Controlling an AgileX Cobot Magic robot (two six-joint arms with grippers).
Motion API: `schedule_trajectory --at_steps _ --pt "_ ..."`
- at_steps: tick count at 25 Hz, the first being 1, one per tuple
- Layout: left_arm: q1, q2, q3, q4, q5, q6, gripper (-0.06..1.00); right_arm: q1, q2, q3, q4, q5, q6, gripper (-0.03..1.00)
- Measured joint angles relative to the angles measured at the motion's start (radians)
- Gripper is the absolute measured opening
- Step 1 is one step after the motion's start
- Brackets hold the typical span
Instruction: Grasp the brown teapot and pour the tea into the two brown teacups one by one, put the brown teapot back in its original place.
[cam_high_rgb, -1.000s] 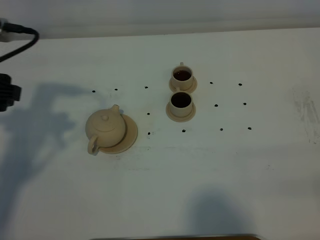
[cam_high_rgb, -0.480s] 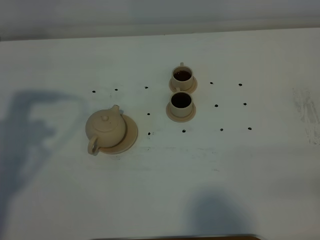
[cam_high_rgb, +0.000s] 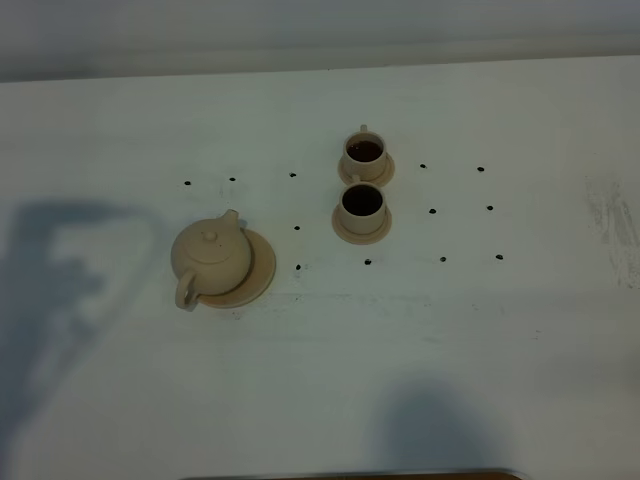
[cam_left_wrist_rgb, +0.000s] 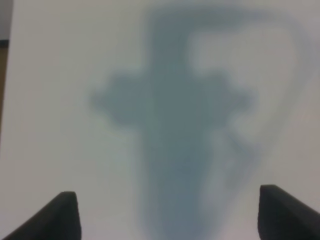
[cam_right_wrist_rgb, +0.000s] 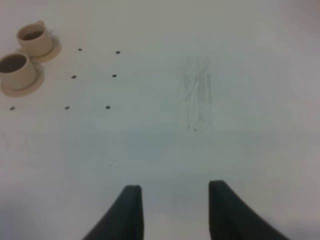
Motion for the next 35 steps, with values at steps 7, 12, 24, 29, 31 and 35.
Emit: schedule_trajectory --at_steps 7,12,24,29,31,35 --pt "0.0 -0.175 0.103 -0.005 -0.003 -0.004 0.77 0.0 0.0 0.0 0.0 0.0 0.0 0.31" --pt "0.0 -0.353 0.201 -0.054 0.002 -0.009 0.77 0.0 0.0 0.0 0.0 0.0 0.0 0.31" --pt "0.0 -0.711 0.391 -0.156 0.101 -0.013 0.77 0.0 0.0 0.0 0.0 0.0 0.0 0.31" --pt "0.0 -0.814 0.413 -0.166 0.154 -0.013 0.76 0.0 0.0 0.0 0.0 0.0 0.0 0.31" --pt "0.0 -0.842 0.419 -0.175 0.166 -0.013 0.75 0.0 0.0 0.0 0.0 0.0 0.0 0.31" --pt "0.0 -0.896 0.452 -0.182 0.164 -0.005 0.73 0.0 0.0 0.0 0.0 0.0 0.0 0.31"
